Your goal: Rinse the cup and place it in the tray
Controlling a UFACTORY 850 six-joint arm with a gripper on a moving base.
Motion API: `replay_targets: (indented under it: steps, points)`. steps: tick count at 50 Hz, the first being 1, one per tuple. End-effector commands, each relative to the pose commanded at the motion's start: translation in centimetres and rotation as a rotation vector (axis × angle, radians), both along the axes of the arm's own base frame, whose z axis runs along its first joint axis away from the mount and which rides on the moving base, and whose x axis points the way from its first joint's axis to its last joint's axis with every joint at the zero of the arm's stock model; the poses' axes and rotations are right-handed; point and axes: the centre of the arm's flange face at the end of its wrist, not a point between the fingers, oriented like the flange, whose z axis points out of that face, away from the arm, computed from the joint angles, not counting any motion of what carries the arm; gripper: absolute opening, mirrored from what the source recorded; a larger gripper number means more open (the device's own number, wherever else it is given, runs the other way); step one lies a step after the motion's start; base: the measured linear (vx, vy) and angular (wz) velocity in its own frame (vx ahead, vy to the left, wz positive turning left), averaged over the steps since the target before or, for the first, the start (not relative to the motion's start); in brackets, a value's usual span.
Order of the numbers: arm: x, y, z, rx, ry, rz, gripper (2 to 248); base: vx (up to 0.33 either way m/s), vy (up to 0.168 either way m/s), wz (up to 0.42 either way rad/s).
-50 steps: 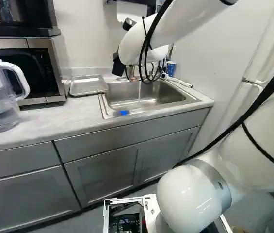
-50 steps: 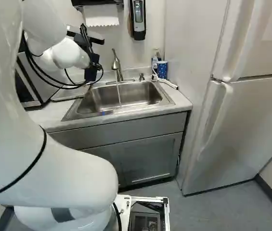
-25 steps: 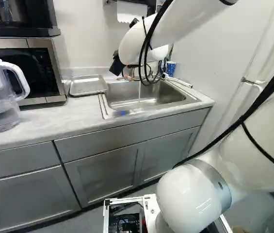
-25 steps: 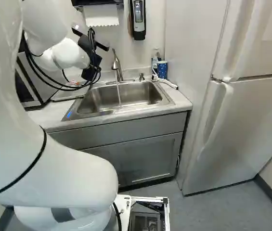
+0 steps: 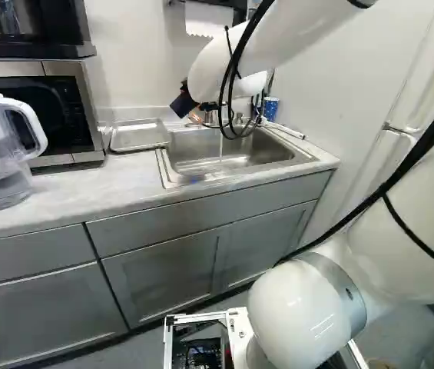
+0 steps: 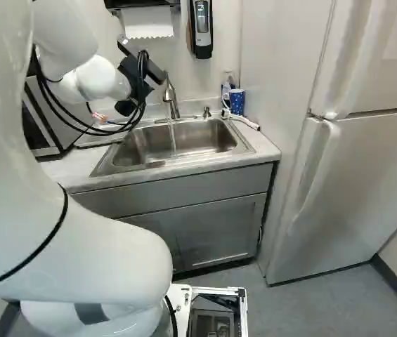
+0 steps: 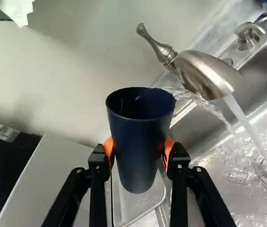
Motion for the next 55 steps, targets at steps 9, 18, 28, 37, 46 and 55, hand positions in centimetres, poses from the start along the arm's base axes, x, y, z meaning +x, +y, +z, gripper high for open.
replay_targets:
  steps: [9,18,28,37,46,55]
  points:
    - [0.0,0.0,0.0,0.086,0.028,-0.029,121,0.0,0.0,0.0]
    - [0.0,0.0,0.0,0.171,0.056,-0.058,121,0.0,0.0,0.0]
    - [0.0,0.0,0.0,0.266,0.088,-0.091,121,0.0,0.0,0.0]
    - [0.0,0.0,0.0,0.351,0.116,-0.12,121,0.0,0.0,0.0]
    - [0.0,0.0,0.0,0.436,0.144,-0.149,121,0.0,0.0,0.0]
    - [0.0,0.0,0.0,0.522,0.172,-0.179,121,0.0,0.0,0.0]
